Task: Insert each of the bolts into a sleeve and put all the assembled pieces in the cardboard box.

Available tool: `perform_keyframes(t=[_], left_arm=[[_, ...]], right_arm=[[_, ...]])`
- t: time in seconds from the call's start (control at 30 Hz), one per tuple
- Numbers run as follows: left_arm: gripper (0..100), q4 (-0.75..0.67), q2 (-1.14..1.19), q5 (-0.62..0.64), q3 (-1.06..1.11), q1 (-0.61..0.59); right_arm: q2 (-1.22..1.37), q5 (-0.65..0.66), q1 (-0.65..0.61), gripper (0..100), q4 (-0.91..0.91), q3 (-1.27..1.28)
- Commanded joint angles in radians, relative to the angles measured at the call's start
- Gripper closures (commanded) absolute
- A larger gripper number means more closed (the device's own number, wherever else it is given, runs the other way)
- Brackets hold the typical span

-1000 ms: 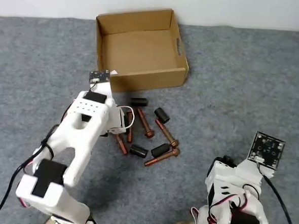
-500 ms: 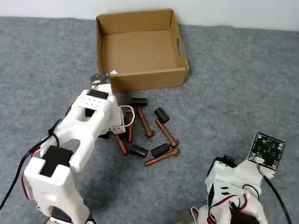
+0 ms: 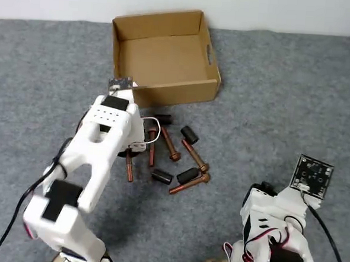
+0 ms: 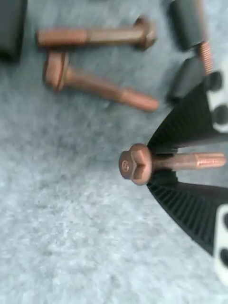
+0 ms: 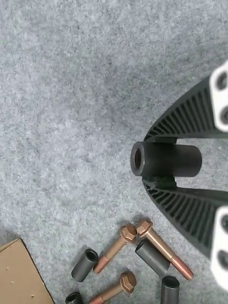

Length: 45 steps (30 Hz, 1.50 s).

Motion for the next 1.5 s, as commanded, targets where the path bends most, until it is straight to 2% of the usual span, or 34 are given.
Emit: perform_keyframes(t=[0.0, 0.13, 0.23, 0.53, 0.67, 0.77, 0.97, 1.1, 1.2, 1.3, 1.47], left_arm=[[100, 0.066, -0.207, -0.021, -0.044, 0.034], [100, 0.089, -0.425, -0.037, -0.019, 0.078], [100, 0.075, -0.621, -0.092, 0.062, 0.117], [100, -0.199, -1.339, -0.345, 0.590, 0.123], [100, -0.278, -1.645, -0.382, 0.763, 0.123], [100, -0.279, -1.794, -0.387, 0.839, 0.126], [100, -0.290, -1.949, -0.382, 0.863, 0.130], [100, -0.367, -1.946, -0.379, 0.840, 0.132], [100, -0.446, -1.946, -0.305, 0.826, 0.132], [100, -0.482, -1.942, -0.232, 0.825, 0.140], [100, -0.483, -1.942, -0.155, 0.826, 0.278]], right_arm=[[-0.004, -0.003, 0.002, 99.1, -0.021, -0.011], [-0.004, 0.000, -0.004, 99.1, -0.022, -0.012], [-0.005, 0.028, -0.067, 99.1, -0.024, -0.014], [-0.005, 0.026, -0.325, 99.1, -0.035, -0.035], [-0.005, 0.031, -0.407, 99.1, -0.108, -0.072], [-0.005, 0.026, -0.492, 99.1, -0.156, -0.075], [-0.005, 0.026, -0.633, 99.1, -0.188, -0.075], [-0.033, 0.028, -0.696, 99.1, -0.188, -0.075], [-0.120, 0.032, -0.723, 99.1, -0.173, -0.075], [-0.160, 0.032, -0.697, 99.1, -0.143, -0.071], [-0.128, 0.034, -0.728, 99.1, -0.189, -0.054]])
